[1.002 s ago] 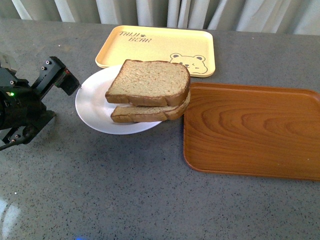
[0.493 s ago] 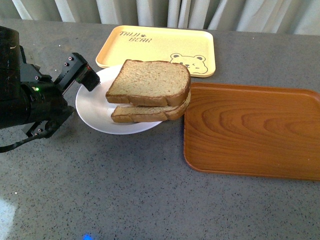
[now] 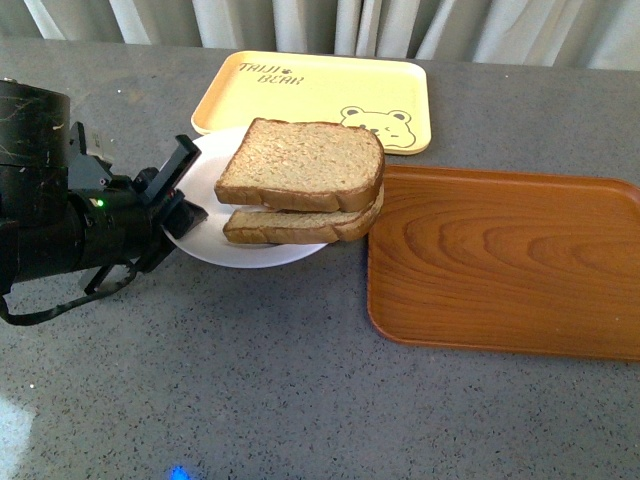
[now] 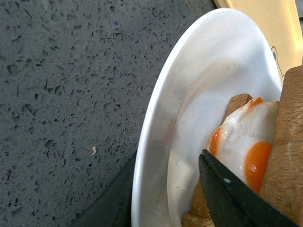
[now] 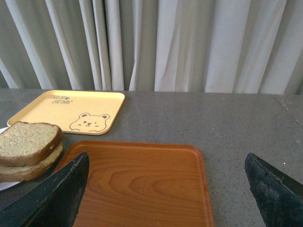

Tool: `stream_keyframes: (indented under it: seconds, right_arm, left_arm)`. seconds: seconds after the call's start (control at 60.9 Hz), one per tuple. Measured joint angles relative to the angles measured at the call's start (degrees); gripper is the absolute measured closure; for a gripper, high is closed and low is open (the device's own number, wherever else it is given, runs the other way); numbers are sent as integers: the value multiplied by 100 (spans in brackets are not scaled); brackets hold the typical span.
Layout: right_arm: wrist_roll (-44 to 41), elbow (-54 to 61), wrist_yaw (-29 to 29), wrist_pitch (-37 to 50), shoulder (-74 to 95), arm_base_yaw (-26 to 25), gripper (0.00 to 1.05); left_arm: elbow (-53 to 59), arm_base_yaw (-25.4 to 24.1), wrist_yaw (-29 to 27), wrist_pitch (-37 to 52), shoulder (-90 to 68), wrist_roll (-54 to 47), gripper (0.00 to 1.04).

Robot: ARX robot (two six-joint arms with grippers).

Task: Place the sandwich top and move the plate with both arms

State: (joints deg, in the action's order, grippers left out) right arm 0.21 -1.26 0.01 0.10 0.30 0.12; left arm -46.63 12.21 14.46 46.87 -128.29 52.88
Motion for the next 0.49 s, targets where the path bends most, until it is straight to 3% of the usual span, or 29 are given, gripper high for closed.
stream_keyframes:
  seconds: [0.493]
  right_arm:
    - [0,0,0,0,0,0,9]
  left_arm:
    - [90,-129,380,267,44,216,102]
